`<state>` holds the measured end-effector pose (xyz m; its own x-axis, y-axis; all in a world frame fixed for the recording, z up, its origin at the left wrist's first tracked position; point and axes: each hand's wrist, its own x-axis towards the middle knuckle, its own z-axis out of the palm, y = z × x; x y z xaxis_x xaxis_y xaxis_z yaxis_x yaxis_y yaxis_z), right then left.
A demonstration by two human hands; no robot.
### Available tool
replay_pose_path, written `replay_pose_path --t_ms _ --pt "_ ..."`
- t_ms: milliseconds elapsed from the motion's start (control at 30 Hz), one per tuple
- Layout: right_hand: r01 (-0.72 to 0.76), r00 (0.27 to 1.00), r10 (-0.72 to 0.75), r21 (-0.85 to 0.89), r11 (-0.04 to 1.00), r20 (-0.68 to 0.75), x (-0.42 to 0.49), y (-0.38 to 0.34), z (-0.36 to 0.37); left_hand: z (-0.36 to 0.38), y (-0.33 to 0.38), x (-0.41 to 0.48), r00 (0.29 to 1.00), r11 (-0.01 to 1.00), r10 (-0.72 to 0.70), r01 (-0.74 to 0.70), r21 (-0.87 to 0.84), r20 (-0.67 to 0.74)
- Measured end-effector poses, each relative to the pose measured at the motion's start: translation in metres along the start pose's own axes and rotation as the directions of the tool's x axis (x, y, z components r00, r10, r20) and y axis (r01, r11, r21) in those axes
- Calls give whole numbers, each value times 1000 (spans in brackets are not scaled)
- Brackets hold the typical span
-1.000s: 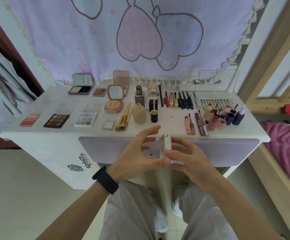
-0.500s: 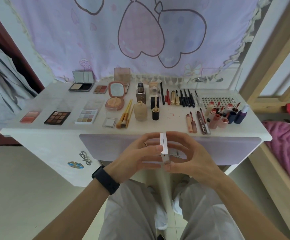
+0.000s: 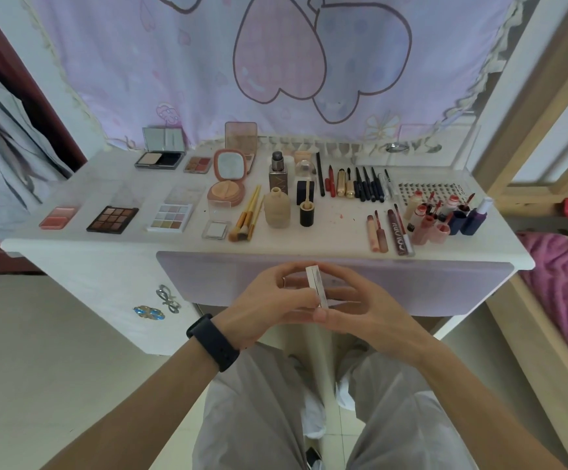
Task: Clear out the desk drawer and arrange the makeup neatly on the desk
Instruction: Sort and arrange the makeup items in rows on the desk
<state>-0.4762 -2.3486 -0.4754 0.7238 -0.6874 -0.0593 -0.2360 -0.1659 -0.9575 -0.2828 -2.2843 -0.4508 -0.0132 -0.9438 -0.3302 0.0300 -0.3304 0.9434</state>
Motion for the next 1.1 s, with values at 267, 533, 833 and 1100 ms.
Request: replay_pose_path --t_ms 267,533,833,1100 --pt "-2 998 -1 53 999 69 1 -5 -7 4 11 0 999 997 3 0 76 -44" --pt "16 997 -23 101 995 73 3 -5 -9 4 13 -1 998 1000 10 -8 30 -61" --pt "8 998 -15 113 994 65 5 -3 -8 2 9 -1 997 986 82 -81 144 -2" --pt "123 992 -114 170 978 -62 7 -6 -8 -12 8 0 977 970 205 -194 149 -63"
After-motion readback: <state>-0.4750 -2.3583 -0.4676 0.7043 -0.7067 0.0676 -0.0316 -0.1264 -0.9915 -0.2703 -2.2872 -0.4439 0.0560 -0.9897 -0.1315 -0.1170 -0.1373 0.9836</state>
